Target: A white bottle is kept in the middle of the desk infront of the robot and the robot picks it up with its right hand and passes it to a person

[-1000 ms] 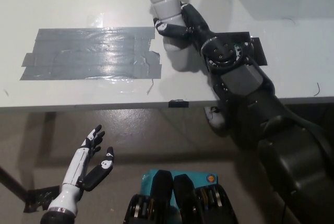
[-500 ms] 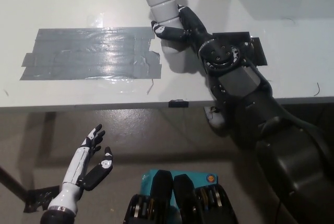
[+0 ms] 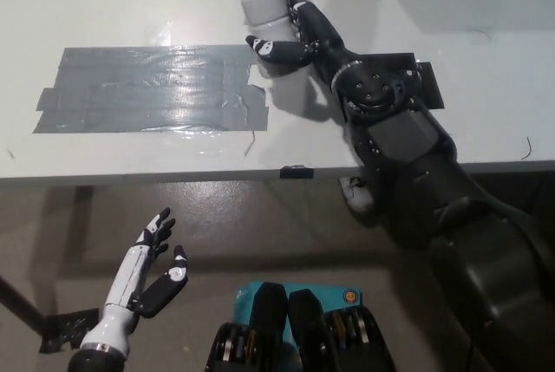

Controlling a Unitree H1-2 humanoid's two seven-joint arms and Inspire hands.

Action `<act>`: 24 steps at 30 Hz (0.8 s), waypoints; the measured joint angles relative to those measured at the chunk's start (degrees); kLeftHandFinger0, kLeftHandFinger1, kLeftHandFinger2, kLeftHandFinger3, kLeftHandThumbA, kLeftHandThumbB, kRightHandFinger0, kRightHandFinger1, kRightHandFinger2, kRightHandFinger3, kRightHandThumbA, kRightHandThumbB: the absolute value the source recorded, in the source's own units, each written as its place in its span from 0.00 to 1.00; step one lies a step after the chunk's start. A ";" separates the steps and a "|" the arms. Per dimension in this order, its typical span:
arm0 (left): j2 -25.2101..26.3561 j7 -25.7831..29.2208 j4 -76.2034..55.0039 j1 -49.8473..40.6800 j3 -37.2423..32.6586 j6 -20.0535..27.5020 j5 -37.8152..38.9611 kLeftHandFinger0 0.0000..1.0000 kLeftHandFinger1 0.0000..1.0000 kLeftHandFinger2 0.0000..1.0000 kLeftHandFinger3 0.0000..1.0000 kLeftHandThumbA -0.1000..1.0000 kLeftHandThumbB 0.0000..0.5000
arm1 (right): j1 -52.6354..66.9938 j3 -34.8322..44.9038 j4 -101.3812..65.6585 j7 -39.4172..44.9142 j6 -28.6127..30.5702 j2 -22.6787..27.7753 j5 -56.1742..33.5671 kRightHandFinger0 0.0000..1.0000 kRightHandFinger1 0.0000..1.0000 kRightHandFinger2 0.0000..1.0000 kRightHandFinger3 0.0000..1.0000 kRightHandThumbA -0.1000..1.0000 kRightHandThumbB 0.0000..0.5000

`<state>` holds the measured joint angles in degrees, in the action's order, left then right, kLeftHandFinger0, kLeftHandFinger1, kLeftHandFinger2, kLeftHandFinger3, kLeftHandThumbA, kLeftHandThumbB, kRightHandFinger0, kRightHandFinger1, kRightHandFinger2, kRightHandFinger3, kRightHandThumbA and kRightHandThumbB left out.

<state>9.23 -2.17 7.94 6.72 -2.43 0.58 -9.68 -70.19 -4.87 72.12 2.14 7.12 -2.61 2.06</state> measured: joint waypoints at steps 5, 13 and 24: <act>0.00 0.00 -0.02 -0.24 0.00 -0.15 -0.05 1.00 1.00 1.00 1.00 0.34 0.12 | 2.08 -0.02 -3.71 0.54 0.28 1.18 0.14 1.00 1.00 1.00 1.00 0.81 1.00; 0.14 -0.01 0.03 -0.33 -0.10 -0.59 -0.31 1.00 1.00 1.00 1.00 0.31 0.11 | 8.77 -0.09 -20.65 1.52 -0.46 5.34 0.66 1.00 1.00 1.00 1.00 0.84 1.00; 0.13 0.00 0.52 -0.33 -0.09 -1.23 -0.29 1.00 1.00 1.00 1.00 0.31 0.11 | 26.13 -0.09 -44.02 2.18 -2.91 7.99 0.86 1.00 1.00 1.00 1.00 0.82 0.93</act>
<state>9.36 -2.16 8.46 6.39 -2.52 -0.65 -9.97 -44.06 -4.96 28.09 4.32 4.21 5.38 2.92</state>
